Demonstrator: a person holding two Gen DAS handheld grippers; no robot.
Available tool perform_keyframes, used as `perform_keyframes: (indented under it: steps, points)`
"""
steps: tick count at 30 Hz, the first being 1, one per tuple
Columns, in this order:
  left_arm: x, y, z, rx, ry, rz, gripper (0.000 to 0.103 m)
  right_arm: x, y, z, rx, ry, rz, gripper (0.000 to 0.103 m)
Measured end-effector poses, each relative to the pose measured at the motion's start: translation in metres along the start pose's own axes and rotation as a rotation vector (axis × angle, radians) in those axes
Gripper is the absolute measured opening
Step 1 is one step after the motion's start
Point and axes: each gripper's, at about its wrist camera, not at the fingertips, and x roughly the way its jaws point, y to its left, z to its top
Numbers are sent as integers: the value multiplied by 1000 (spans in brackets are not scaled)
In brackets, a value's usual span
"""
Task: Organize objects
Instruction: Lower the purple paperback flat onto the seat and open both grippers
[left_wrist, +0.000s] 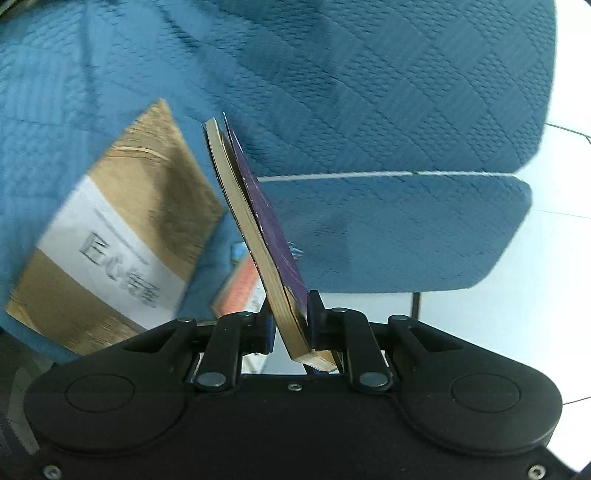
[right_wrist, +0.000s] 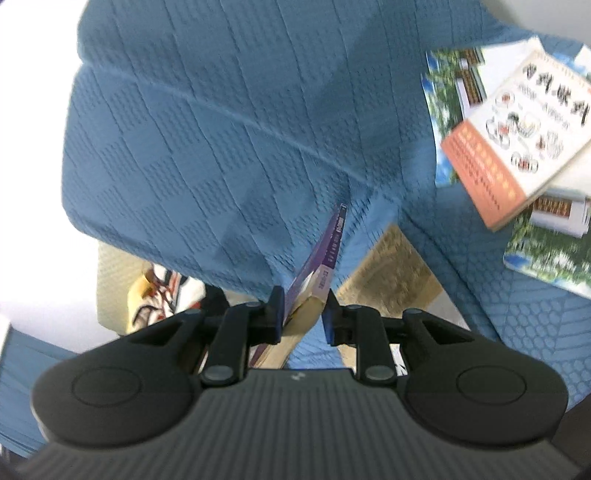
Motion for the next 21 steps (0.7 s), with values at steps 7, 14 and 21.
perform_keyframes:
  steps: [7,14,21]
  points:
    - [8,33,12,16,22,100,16,30,-17,-22,-63,27,-74,24]
    - [10,55,10,88,52,200,16,41,-42,-41,-77,73,-128,24]
    - [15,79,6,101,80,300,20,48,-65,-59,-53,112,-176,28]
